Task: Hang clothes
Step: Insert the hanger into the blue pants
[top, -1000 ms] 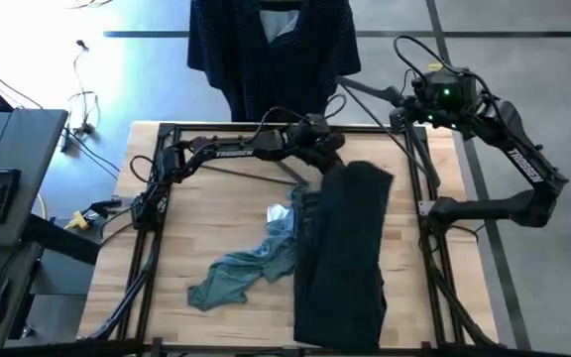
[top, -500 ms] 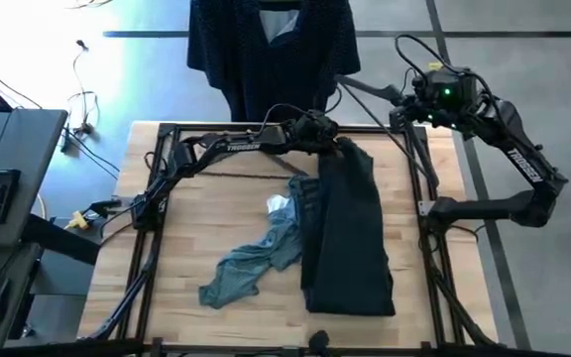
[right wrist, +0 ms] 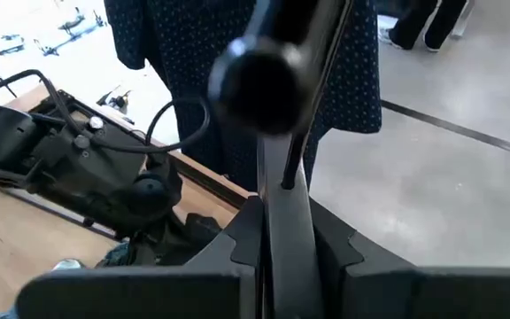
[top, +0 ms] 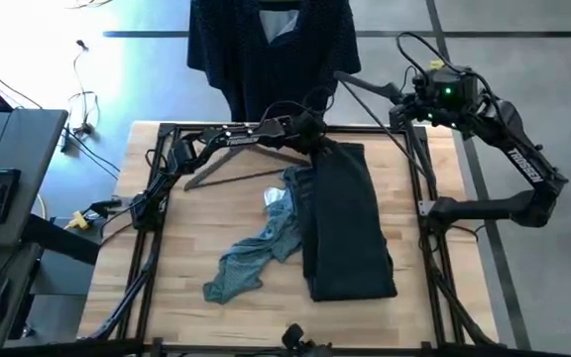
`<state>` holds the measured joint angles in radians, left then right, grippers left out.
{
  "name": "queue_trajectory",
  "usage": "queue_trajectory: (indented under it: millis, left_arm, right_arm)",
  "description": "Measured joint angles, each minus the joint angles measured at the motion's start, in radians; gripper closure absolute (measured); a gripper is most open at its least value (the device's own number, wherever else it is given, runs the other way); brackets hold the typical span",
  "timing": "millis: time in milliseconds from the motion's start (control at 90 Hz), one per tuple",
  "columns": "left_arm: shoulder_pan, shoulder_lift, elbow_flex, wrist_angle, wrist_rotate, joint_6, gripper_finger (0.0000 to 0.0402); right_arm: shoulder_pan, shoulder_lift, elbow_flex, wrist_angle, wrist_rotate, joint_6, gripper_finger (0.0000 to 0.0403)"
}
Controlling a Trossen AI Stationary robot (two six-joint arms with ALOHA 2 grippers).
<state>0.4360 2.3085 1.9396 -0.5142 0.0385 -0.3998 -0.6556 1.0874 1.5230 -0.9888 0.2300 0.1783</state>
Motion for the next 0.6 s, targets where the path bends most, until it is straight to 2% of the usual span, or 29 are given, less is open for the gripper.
queue_trajectory:
  millis: [156, 289, 344, 467, 600]
  left_arm:
    - [0.014, -0.004, 0.077, -0.181, 0.167, -0.078, 0.026]
    - [-0.001, -0.004, 0.088, -0.303, 0.349, -0.123, 0.025]
    - [-0.019, -0.004, 0.088, -0.369, 0.39, -0.12, 0.025]
    - [-0.078, -0.004, 0.087, -0.5, 0.33, -0.105, 0.025]
    - [-0.125, -0.004, 0.087, -0.487, 0.225, -0.114, 0.025]
  right_arm:
    - [0.0, 0.0, 0.0, 0.007, -0.004, -0.002, 0.0378]
    - [0.0, 0.0, 0.0, 0.007, -0.004, -0.003, 0.0378]
    - [0.0, 0.0, 0.0, 0.008, -0.004, -0.003, 0.0378]
    - [0.0, 0.0, 0.0, 0.007, -0.005, -0.003, 0.0378]
    - [0.0, 0.0, 0.0, 0.007, -0.005, -0.015, 0.0378]
